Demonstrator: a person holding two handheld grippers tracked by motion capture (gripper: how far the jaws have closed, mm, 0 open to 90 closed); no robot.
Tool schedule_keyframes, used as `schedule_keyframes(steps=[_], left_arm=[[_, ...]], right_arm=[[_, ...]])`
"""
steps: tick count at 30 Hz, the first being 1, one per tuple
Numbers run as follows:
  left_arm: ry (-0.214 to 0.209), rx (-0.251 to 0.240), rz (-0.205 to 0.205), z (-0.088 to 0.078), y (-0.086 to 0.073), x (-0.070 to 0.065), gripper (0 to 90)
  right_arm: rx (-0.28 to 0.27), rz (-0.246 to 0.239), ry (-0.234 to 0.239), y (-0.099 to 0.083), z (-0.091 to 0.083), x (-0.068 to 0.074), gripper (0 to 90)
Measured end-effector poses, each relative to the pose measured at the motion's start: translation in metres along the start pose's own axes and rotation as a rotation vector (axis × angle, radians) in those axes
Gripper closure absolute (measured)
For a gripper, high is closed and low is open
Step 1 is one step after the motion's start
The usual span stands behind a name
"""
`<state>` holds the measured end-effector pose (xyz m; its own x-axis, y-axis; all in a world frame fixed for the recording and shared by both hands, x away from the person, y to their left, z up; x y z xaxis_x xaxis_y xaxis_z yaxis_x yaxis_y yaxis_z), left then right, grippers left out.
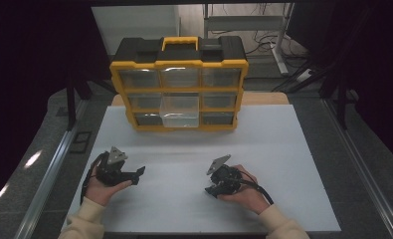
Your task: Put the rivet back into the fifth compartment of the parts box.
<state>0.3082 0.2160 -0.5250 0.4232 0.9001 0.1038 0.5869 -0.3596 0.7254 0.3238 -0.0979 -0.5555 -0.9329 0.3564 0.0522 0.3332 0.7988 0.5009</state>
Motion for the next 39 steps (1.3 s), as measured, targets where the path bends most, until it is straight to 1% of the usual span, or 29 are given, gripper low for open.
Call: schedule_keyframes(steps=[5,9,10,12,14,15,16,21,22,24,25,34,37,39], left_arm=[[0.000,0.001,0.001,0.000,0.000,0.000,11.3],[0.000,0.001,0.001,0.000,0.000,0.000,11.3],[0.000,0.001,0.001,0.000,0.000,0.000,11.3],[0.000,0.000,-0.001,0.000,0.000,0.000,11.3],[0.000,0.000,0.000,0.000,0.000,0.000,11.3],[-0.001,0.001,0.001,0.000,0.000,0.000,11.3],[0.000,0.001,0.001,0.000,0.000,0.000,11.3],[0.000,0.001,-0.001,0.000,0.000,0.000,11.3],[0.000,0.001,-0.001,0.000,0.000,0.000,11.3],[0.000,0.001,0.000,0.000,0.000,0.000,11.3],[0.000,0.001,0.000,0.000,0.000,0.000,11.3],[0.000,0.002,-0.001,0.001,0.000,0.000,11.3],[-0.001,0.002,0.000,0.001,0.000,0.000,11.3],[-0.001,0.002,0.000,0.001,0.000,0.000,11.3]], right_arm=[[0.003,-0.005,0.011,0.001,0.000,0.002,66.3],[0.009,-0.012,0.008,0.001,-0.001,0.001,76.8],[0.013,-0.005,0.015,0.001,-0.001,0.002,80.7],[0.011,-0.008,0.016,0.001,-0.001,0.001,82.3],[0.011,0.009,0.022,0.001,-0.001,0.000,83.1],[0.011,0.009,0.022,0.001,-0.001,0.000,83.1],[0.009,0.023,0.030,0.001,-0.001,0.000,83.3],[0.006,0.040,0.037,0.001,-0.002,-0.002,83.5],[0.003,0.041,0.034,0.001,-0.002,-0.003,83.5],[-0.019,0.065,0.044,0.002,-0.006,-0.005,83.6],[-0.019,0.065,0.044,0.002,-0.006,-0.005,83.6],[-0.082,0.078,0.049,0.009,-0.023,-0.007,83.6],[-0.091,0.071,0.047,0.010,-0.025,-0.008,83.5],[-0.100,0.079,0.046,0.012,-0.028,-0.008,83.5]])
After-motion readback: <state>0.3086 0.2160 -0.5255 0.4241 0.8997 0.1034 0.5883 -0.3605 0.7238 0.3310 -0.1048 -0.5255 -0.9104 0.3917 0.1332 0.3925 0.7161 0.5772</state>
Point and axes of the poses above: each handheld gripper's, and its own axes: z roughly forward along the jaws, y roughly out of its top, x roughly to its left, the point moved 5 cm from there along z, roughly forward along the jaws, and after that the axes turned 5 degrees about y, right-handed, at the moved point
